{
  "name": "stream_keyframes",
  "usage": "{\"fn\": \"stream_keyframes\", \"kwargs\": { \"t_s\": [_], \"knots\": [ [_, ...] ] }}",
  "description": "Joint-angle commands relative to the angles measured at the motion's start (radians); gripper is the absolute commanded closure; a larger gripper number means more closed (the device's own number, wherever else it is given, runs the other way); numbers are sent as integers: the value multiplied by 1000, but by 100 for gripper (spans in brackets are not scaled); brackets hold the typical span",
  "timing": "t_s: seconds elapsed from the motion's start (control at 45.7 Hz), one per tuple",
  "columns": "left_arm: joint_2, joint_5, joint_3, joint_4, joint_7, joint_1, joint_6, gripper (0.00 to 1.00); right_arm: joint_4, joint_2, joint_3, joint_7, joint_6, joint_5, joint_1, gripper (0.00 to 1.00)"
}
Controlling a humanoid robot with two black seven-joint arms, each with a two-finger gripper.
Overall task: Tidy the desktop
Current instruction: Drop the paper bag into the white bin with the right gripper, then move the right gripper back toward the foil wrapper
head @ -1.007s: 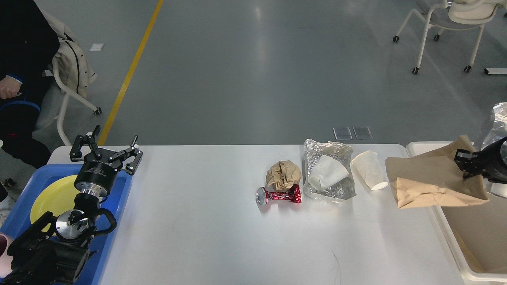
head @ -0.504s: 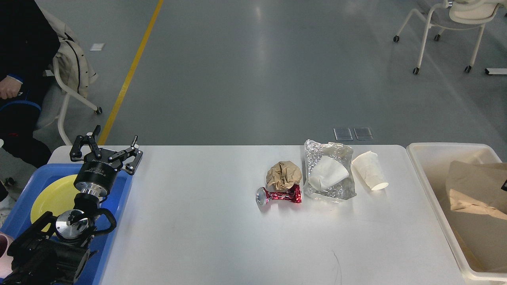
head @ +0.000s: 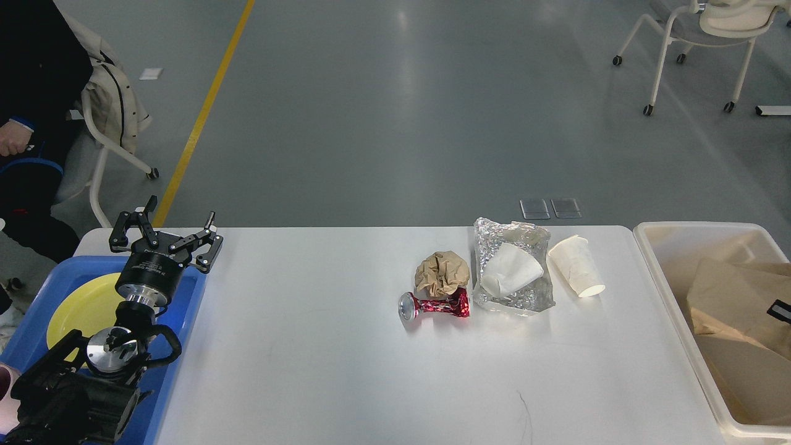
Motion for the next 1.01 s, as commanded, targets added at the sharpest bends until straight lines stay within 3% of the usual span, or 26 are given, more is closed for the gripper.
{"fn": "stream_keyframes", "kwargs": {
  "t_s": [0.0, 0.044, 0.066, 0.109, 0.263, 0.854, 0.985],
  "knots": [
    [1, 0, 0, 0, 0, 0, 0, 3, 0, 34, 4, -3, 0, -4, -1, 100],
    [0, 0, 0, 0, 0, 0, 0, 3, -2, 42, 4, -7, 0, -4, -1, 100],
    [0, 0, 0, 0, 0, 0, 0, 3, -2, 46, 5, -13, -1, -4, 2, 84],
    [1, 0, 0, 0, 0, 0, 0, 3, 0, 55, 8, -23, -1, -1, 8, 0],
    [0, 0, 0, 0, 0, 0, 0, 3, 0, 68, 8, -49, 0, -1, 11, 0],
    [0, 0, 0, 0, 0, 0, 0, 3, 1, 71, 8, -49, 3, -5, 60, 0],
    [0, 0, 0, 0, 0, 0, 0, 3, 1, 69, 8, -47, 101, -5, 146, 0]
  ]
}}
